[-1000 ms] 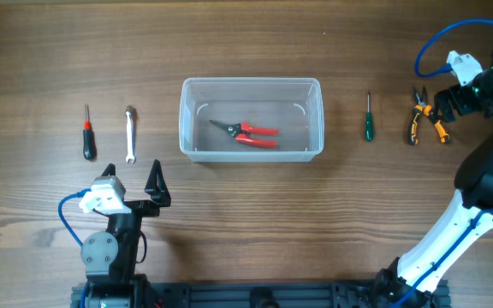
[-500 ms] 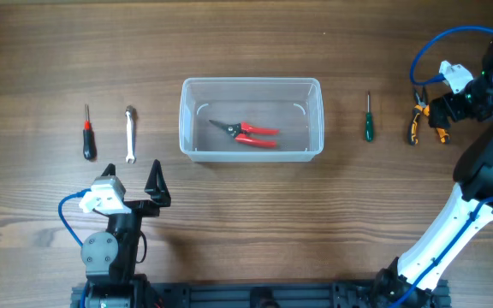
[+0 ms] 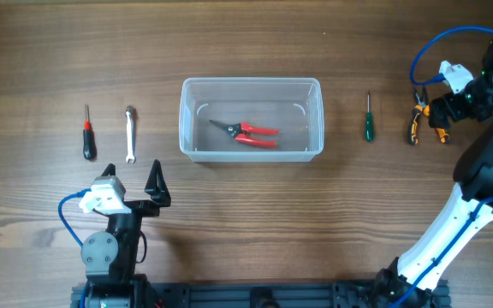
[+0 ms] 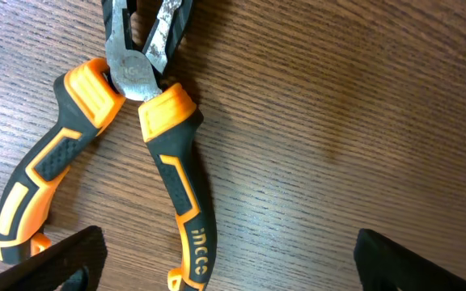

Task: Pack container
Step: 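Move the right gripper back over the orange-black pliers, then lower the right gripper and grasp the orange pliers at the handles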

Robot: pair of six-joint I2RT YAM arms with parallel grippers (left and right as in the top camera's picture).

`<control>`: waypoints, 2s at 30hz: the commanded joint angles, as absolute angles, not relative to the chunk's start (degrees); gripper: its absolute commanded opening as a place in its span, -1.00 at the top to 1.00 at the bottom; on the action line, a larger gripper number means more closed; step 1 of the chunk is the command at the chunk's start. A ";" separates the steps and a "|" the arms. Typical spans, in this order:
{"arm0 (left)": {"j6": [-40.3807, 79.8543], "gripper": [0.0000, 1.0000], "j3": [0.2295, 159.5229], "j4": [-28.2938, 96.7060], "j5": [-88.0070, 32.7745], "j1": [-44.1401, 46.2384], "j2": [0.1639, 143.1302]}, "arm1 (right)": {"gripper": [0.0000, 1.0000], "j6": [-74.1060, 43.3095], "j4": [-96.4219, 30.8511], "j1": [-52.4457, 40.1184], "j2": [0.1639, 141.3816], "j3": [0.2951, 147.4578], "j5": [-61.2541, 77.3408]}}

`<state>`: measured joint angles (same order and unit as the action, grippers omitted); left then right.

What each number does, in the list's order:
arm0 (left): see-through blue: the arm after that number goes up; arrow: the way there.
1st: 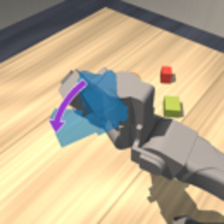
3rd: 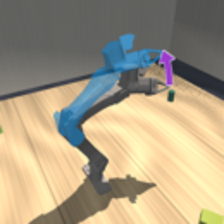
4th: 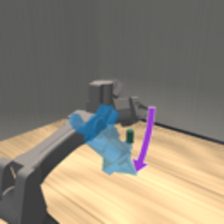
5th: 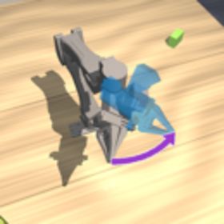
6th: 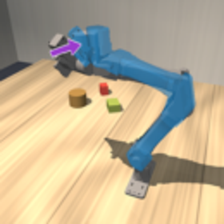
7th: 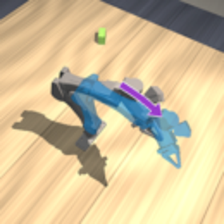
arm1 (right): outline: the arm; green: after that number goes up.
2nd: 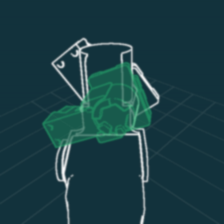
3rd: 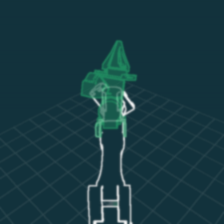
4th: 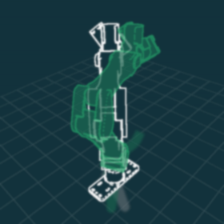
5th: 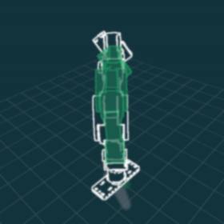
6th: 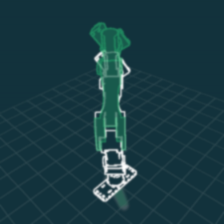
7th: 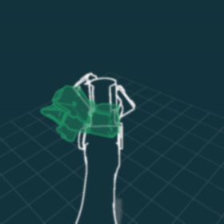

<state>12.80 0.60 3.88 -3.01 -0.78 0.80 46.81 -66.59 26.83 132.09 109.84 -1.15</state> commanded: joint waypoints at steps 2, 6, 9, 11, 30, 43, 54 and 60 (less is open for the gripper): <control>13.34 -0.99 0.32 4.19 -2.92 -1.13 0.45 | -0.98 46.96 -66.70 26.96 133.16 109.36 -1.52; 13.34 -1.00 0.32 4.19 -2.92 -1.13 0.45 | -0.98 46.41 -66.72 26.96 134.23 109.36 -1.48; 13.34 -1.00 0.32 4.19 -2.92 -1.13 0.45 | -0.98 46.28 -66.92 26.85 135.15 109.36 -1.52; 13.34 -1.00 0.32 4.19 -2.92 -1.13 0.45 | -0.99 46.13 -66.89 26.81 135.66 109.36 -1.50; 13.34 -1.00 0.32 4.19 -2.92 -1.13 0.45 | -0.99 45.63 -67.07 26.81 136.49 109.03 -1.41; 13.34 -1.00 0.32 4.19 -2.92 -1.13 0.45 | -0.99 45.01 -66.06 26.63 136.53 109.03 -3.66; 13.34 -1.00 0.32 4.19 -2.92 -1.13 0.45 | -1.00 45.04 -65.39 24.91 136.55 108.99 -4.97; 13.34 -0.99 0.32 4.19 -2.92 -1.13 0.45 | -1.00 45.01 -64.23 24.93 136.57 106.56 -4.99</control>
